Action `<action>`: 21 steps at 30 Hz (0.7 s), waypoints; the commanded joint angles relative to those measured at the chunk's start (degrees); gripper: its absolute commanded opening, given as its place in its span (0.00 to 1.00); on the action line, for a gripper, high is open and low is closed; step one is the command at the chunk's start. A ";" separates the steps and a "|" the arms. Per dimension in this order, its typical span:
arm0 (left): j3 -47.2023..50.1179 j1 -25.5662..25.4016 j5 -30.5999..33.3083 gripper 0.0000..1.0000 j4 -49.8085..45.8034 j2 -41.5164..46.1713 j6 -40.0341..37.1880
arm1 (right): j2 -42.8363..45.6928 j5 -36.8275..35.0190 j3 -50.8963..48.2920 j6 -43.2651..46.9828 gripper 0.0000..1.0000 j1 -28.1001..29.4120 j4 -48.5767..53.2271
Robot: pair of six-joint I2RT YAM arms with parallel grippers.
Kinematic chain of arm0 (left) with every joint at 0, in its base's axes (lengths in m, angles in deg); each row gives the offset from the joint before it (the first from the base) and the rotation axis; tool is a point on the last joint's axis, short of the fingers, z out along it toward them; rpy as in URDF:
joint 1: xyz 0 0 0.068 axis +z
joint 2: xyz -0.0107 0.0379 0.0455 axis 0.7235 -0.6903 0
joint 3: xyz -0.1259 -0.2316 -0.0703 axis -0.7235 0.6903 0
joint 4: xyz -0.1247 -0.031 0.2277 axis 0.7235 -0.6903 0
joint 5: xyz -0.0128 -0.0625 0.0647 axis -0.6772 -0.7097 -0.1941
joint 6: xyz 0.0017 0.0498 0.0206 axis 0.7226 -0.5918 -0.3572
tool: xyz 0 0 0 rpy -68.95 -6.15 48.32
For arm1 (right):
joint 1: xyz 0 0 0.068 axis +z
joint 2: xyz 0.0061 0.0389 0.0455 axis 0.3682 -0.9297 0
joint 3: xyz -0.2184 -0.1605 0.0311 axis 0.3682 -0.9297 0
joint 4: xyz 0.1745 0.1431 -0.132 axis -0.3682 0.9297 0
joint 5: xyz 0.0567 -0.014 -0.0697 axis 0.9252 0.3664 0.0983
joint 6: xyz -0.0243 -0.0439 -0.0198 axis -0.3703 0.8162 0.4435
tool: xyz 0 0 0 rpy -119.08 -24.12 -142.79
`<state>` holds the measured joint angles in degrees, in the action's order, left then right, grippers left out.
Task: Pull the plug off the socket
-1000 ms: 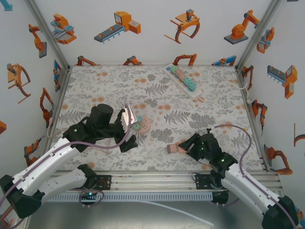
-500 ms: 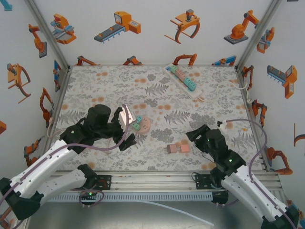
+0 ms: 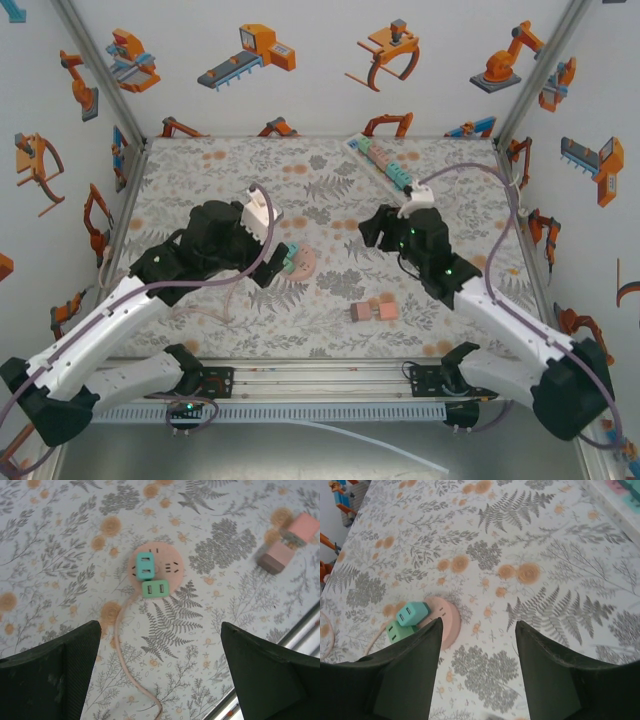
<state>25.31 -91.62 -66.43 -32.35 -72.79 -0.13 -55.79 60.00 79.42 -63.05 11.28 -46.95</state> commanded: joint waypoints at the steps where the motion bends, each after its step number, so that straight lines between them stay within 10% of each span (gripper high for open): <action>1: -3.04 1.08 7.79 0.97 -1.68 -2.91 6.82 | -6.97 2.99 8.58 1.16 0.56 0.95 2.42; 10: -8.71 9.11 5.69 0.97 -2.35 -14.85 21.99 | -24.24 4.34 19.50 -9.80 0.56 5.67 10.98; 21: -10.52 8.15 6.97 0.97 -1.58 -26.89 19.40 | -34.97 3.60 17.06 -17.55 0.58 9.66 6.24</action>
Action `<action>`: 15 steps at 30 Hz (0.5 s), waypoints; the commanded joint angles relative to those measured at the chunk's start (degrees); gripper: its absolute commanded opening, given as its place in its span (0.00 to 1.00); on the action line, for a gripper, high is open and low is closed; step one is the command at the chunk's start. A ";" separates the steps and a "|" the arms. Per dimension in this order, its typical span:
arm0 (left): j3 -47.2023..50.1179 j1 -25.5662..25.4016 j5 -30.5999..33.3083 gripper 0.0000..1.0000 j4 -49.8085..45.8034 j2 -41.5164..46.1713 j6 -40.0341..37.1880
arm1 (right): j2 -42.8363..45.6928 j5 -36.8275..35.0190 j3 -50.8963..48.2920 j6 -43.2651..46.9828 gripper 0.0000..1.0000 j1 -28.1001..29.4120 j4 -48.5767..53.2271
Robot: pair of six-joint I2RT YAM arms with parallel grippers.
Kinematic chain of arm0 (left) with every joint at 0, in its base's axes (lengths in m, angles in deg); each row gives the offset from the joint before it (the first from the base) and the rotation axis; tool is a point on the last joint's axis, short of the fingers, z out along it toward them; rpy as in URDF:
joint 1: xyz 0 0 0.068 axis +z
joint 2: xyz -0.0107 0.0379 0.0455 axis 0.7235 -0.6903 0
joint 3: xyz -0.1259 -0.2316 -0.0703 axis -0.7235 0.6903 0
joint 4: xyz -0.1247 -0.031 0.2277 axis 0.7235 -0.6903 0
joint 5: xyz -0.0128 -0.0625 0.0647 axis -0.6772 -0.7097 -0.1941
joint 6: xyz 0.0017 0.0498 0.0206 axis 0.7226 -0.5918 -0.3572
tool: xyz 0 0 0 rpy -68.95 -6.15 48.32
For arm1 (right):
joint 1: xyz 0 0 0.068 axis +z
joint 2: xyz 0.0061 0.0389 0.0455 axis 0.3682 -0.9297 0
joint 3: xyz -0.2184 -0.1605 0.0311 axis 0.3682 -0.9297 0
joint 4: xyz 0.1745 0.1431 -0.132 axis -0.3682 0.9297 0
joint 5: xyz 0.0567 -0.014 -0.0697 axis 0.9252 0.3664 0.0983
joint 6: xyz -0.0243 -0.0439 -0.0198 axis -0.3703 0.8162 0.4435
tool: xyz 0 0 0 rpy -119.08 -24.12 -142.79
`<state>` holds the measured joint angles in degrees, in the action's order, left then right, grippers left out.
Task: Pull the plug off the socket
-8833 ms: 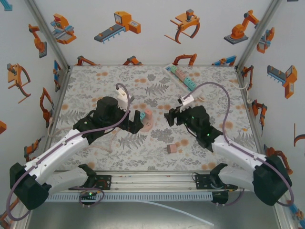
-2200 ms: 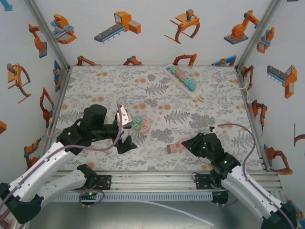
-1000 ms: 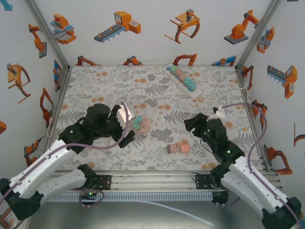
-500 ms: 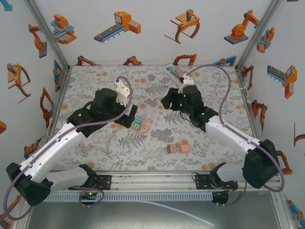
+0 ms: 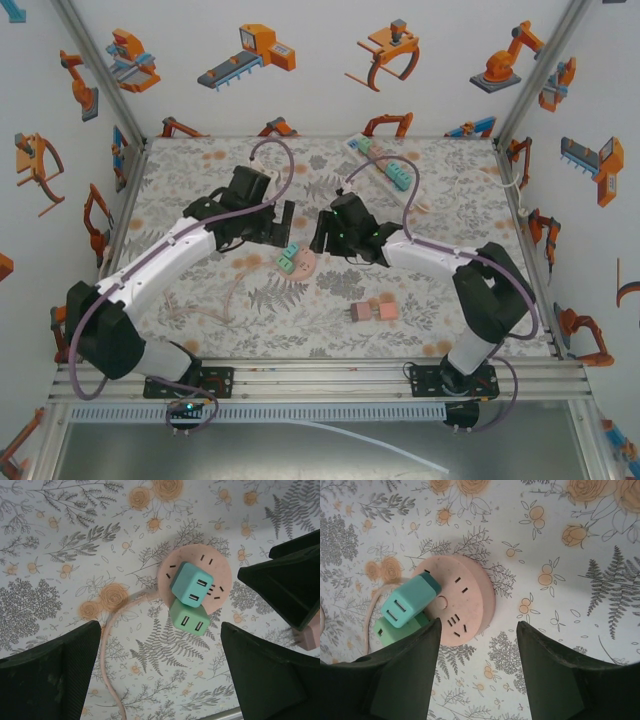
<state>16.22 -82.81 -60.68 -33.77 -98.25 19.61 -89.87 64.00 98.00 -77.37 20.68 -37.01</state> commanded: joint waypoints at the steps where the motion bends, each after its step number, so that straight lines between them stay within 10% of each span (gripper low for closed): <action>1: -1.41 -1.08 1.47 0.97 0.24 -2.08 -0.88 | -1.58 0.66 -1.84 -3.53 0.58 0.26 -4.87; 15: -1.55 -6.80 7.63 0.99 3.33 -10.22 -8.23 | -4.90 -1.52 -5.89 -8.09 0.56 0.96 -7.49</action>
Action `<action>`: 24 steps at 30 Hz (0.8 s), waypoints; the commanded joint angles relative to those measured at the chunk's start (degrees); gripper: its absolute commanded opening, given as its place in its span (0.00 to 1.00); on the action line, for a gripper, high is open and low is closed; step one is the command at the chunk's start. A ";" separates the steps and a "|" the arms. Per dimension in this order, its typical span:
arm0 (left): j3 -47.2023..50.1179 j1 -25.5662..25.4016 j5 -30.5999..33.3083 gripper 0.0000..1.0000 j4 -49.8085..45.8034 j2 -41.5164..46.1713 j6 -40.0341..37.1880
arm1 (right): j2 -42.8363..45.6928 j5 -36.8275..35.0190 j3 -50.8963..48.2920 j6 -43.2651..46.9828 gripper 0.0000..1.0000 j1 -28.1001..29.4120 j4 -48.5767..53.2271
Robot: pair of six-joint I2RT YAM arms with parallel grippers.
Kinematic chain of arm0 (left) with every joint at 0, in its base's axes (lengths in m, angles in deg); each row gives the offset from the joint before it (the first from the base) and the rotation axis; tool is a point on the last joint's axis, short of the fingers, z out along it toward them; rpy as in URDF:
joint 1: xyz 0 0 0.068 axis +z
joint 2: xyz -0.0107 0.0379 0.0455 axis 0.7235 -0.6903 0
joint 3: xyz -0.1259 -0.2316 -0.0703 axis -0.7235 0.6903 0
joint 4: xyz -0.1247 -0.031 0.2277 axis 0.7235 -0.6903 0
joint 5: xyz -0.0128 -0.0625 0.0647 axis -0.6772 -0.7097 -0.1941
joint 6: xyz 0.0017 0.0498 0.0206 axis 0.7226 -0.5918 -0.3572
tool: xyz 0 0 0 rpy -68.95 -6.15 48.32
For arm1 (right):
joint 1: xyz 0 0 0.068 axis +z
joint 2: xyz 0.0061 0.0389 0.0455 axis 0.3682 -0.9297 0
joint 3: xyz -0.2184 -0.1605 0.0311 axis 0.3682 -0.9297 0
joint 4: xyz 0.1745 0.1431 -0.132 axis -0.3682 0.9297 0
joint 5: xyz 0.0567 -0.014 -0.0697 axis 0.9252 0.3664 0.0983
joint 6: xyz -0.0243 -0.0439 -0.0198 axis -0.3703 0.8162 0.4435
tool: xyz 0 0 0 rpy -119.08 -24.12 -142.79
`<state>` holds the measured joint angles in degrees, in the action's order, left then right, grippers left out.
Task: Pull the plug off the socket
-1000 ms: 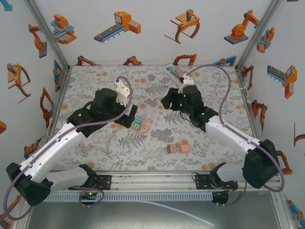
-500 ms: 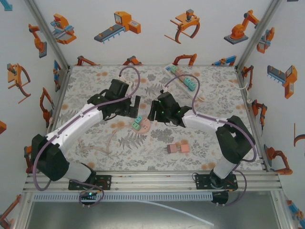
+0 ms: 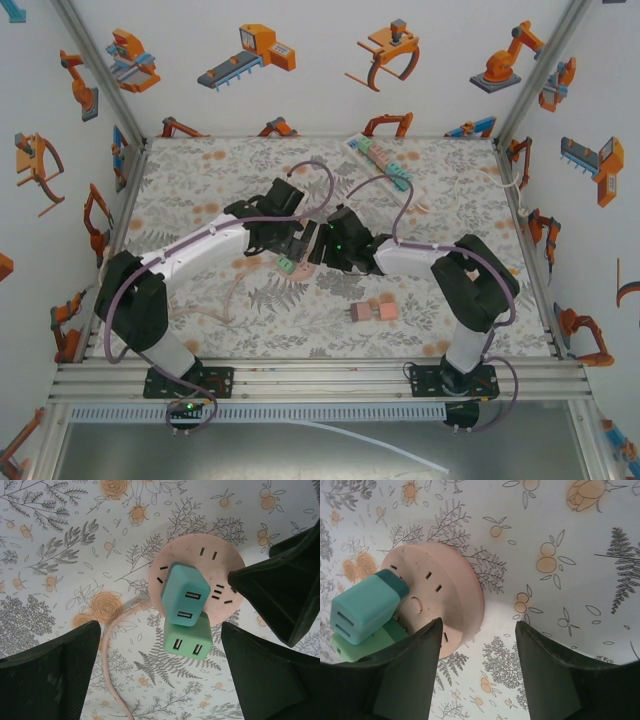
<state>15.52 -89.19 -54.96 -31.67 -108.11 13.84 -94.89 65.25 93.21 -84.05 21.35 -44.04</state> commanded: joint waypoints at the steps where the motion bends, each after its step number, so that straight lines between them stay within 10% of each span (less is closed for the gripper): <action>1: -0.68 -0.39 2.08 0.99 1.56 -0.57 -2.70 | 0.15 -2.80 -1.21 -1.46 0.56 0.28 -0.45; 10: -0.98 -0.67 0.97 0.94 4.33 -3.99 -3.04 | -0.29 -2.92 -1.68 -1.86 0.55 0.37 -0.92; 24: 0.94 -0.95 -0.88 0.43 6.87 -6.36 -1.30 | -0.37 -3.34 -1.49 -1.79 0.55 0.35 0.24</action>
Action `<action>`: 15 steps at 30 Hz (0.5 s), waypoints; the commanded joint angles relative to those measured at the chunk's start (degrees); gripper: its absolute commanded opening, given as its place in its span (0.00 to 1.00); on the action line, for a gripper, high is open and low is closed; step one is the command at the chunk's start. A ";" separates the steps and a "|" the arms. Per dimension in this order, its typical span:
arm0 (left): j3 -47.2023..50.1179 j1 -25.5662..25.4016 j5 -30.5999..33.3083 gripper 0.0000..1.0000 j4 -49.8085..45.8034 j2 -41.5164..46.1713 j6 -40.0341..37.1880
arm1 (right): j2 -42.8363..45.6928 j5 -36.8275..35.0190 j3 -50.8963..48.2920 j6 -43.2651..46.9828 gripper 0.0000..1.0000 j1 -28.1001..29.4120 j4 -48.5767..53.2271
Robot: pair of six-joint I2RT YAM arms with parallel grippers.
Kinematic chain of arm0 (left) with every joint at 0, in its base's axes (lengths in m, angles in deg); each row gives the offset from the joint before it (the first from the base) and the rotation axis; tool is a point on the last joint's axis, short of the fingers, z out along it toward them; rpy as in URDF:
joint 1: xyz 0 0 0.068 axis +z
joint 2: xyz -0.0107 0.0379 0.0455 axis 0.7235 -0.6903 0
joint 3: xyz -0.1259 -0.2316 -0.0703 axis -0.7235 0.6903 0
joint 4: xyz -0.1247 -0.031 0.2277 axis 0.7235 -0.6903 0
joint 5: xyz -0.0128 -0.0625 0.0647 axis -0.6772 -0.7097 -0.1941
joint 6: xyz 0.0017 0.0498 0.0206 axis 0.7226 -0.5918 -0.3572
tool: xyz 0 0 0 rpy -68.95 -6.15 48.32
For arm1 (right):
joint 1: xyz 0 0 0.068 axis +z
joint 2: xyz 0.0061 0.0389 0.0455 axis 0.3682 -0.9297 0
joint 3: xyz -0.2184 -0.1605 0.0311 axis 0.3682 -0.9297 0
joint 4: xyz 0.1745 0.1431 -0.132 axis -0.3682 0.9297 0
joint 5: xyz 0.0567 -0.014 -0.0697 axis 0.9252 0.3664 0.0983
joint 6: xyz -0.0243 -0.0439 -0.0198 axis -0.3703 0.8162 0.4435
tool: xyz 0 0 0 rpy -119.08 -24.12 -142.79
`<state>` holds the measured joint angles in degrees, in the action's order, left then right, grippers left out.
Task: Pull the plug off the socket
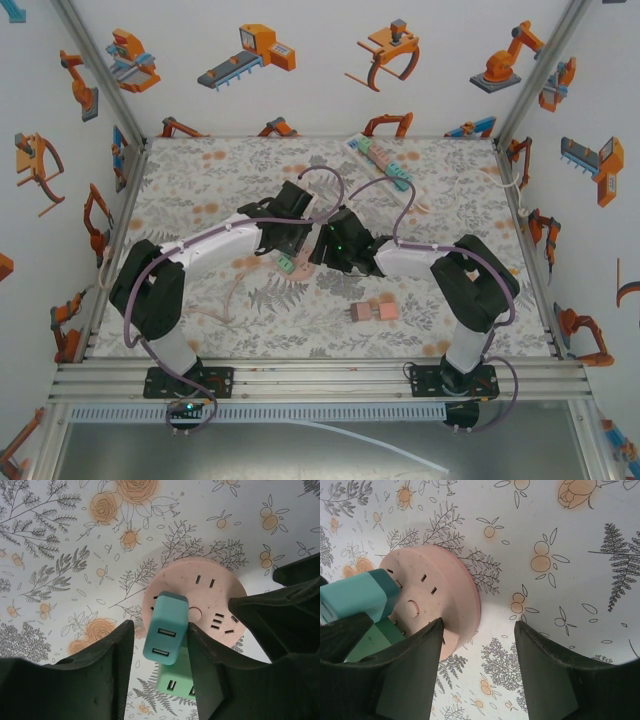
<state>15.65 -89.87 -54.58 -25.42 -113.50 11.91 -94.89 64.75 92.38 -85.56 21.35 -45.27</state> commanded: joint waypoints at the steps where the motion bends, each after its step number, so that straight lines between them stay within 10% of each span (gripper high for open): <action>1: 0.82 -0.30 -1.56 0.40 0.62 -1.25 0.79 | -0.37 -2.88 -0.64 -0.32 0.55 0.37 1.55; 15: 0.84 -0.03 -0.61 0.21 -0.50 1.56 1.19 | -1.21 -3.76 -0.23 -1.10 0.55 0.30 2.52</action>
<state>15.87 -90.13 -55.13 -24.76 -113.90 12.18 -94.89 63.92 92.38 -86.17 21.35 -45.33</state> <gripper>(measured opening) 0.353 0.552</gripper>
